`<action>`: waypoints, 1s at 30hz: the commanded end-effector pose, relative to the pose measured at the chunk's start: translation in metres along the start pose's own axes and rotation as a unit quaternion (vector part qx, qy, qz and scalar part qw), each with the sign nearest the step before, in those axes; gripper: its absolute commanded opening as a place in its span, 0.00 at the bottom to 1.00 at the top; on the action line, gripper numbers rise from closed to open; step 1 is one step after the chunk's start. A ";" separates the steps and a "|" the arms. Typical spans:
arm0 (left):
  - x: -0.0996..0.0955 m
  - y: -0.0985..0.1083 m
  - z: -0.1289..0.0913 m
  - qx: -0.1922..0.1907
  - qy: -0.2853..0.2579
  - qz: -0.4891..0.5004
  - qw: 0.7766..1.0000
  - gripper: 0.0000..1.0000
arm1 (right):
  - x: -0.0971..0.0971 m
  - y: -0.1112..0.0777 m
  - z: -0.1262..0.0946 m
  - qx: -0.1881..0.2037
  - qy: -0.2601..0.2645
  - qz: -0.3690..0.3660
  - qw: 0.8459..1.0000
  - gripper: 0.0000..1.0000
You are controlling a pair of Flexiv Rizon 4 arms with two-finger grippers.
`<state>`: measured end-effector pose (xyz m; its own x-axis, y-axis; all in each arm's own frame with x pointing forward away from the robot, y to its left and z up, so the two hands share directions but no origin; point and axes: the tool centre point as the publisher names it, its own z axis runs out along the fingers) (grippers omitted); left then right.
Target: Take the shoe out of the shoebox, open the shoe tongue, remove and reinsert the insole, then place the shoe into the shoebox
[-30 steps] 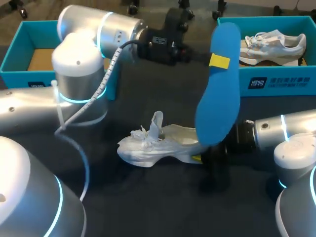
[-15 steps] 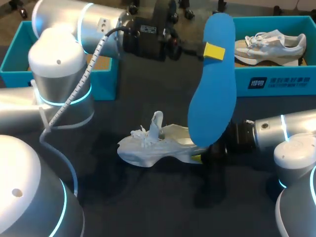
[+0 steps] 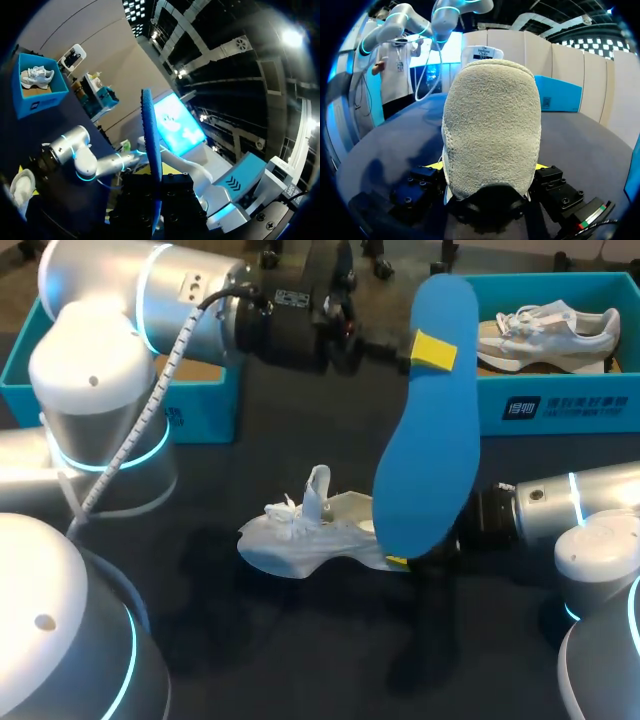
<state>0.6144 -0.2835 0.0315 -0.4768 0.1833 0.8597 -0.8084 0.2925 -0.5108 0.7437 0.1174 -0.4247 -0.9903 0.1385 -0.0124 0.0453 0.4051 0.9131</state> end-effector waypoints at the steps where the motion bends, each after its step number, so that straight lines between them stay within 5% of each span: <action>1: 0.006 0.013 -0.007 0.012 -0.006 0.002 1.000 0.00 | -0.001 -0.002 0.003 0.001 -0.001 0.000 1.000 0.00; 8: 0.003 0.017 -0.012 0.020 -0.006 -0.002 1.000 0.00 | -0.001 0.000 0.000 0.005 -0.001 -0.002 1.000 0.00; 9: 0.003 0.018 -0.012 0.020 -0.005 -0.003 1.000 0.00 | -0.001 0.000 -0.001 0.008 -0.003 0.000 1.000 0.38; 10: 0.003 0.018 -0.012 0.020 -0.005 -0.003 1.000 0.00 | -0.001 0.001 -0.002 0.010 -0.006 0.002 1.000 1.00; 30: 0.002 0.018 -0.013 0.028 0.000 -0.002 1.000 0.00 | 0.002 0.011 -0.039 0.088 -0.035 0.031 0.995 1.00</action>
<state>0.6048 -0.2673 0.0253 -0.4728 0.1810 0.8624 -0.8280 0.2435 -0.5050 0.7402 0.0896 -0.4085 -0.9739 0.2270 0.0034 0.1228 0.5140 0.8489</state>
